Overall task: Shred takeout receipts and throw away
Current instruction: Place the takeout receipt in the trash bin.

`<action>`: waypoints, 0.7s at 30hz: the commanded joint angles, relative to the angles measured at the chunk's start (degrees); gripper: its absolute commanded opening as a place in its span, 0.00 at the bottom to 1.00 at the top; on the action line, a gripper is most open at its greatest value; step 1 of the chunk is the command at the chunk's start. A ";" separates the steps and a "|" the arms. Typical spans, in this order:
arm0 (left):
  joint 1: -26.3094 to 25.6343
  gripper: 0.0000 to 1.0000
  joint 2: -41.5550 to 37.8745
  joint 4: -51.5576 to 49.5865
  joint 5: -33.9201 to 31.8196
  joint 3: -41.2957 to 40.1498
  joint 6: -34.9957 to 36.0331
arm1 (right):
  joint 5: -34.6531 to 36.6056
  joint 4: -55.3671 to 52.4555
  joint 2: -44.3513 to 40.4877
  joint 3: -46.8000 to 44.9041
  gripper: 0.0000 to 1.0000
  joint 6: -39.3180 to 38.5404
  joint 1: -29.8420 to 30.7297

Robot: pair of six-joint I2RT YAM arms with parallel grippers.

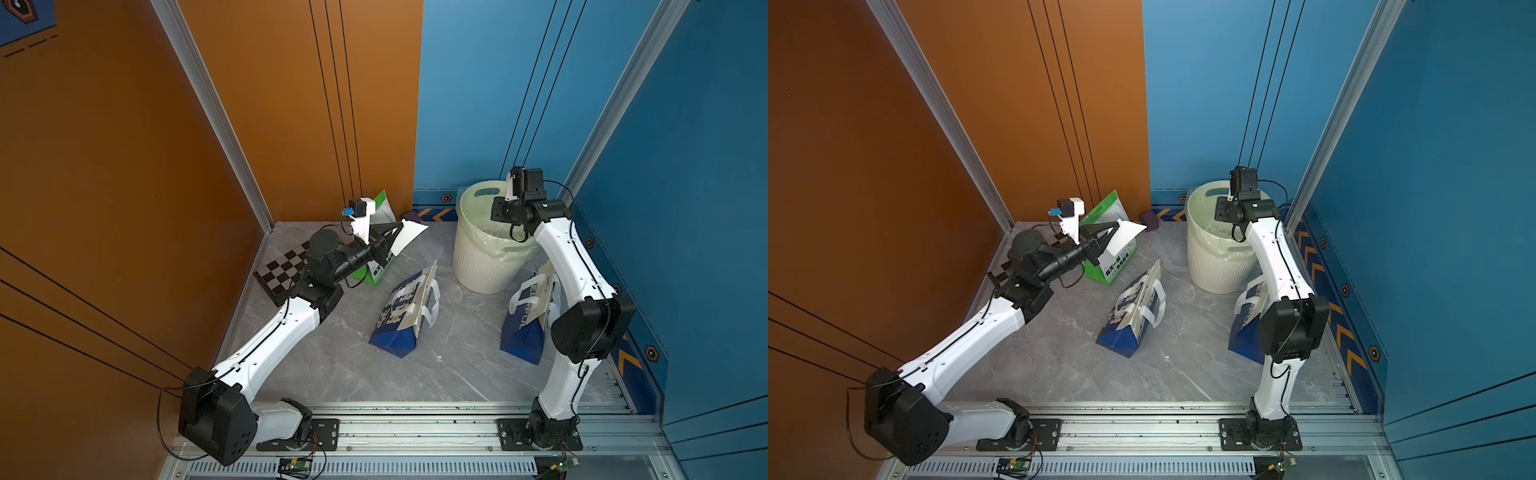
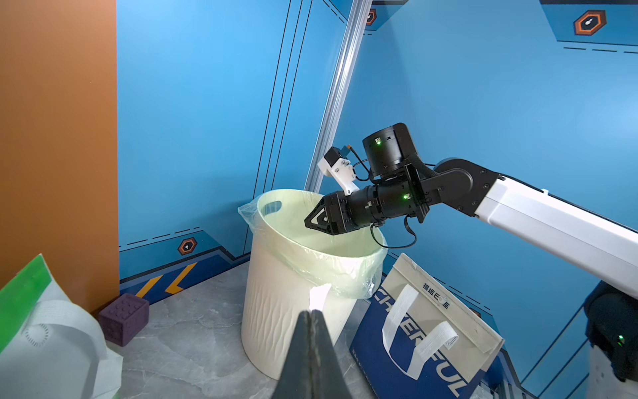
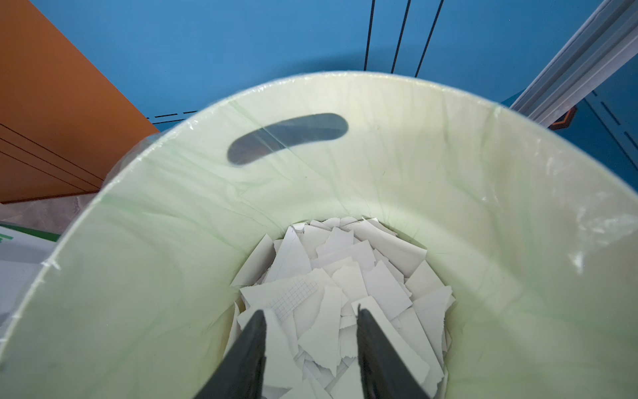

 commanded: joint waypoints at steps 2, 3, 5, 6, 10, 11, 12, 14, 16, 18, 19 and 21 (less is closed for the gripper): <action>0.68 0.00 1.05 0.92 4.20 2.69 -1.46 | -4.41 -1.41 -6.82 2.15 0.51 -0.78 1.58; 0.75 0.00 1.32 1.04 5.08 3.10 -1.74 | -7.22 -1.33 -8.78 1.24 0.52 -1.12 2.21; 0.97 0.00 1.94 2.32 7.28 3.69 -3.01 | -14.44 -0.71 -12.62 -1.39 0.53 -2.06 4.05; 1.09 0.00 2.28 3.86 8.53 3.86 -4.55 | -19.46 -0.12 -14.83 -3.29 0.54 -2.73 5.08; 1.11 0.00 4.10 8.59 14.37 5.19 -9.61 | -39.82 1.48 -21.62 -10.90 0.60 -6.37 8.95; 1.00 0.00 4.42 8.77 15.55 5.55 -10.17 | -42.97 1.40 -23.15 -12.57 0.62 -7.70 10.40; 0.93 0.00 4.66 9.13 16.57 5.75 -10.55 | -44.37 1.37 -24.69 -14.92 0.66 -9.13 11.83; 0.81 0.00 4.84 10.07 17.83 5.83 -11.55 | -44.92 1.43 -26.79 -17.35 0.71 -11.31 13.92; 0.60 0.00 4.78 10.66 18.99 5.74 -12.13 | -43.75 1.40 -27.63 -18.30 0.73 -11.70 15.02; 0.25 0.00 4.61 10.74 20.14 5.76 -12.25 | -43.93 1.34 -27.35 -18.29 0.73 -11.52 15.46; 0.10 0.00 4.59 10.70 20.64 5.76 -12.33 | -44.01 1.39 -27.17 -18.14 0.73 -11.51 15.71; -0.19 0.00 4.60 10.75 21.61 5.88 -12.68 | -44.44 1.37 -26.68 -17.67 0.70 -11.60 16.51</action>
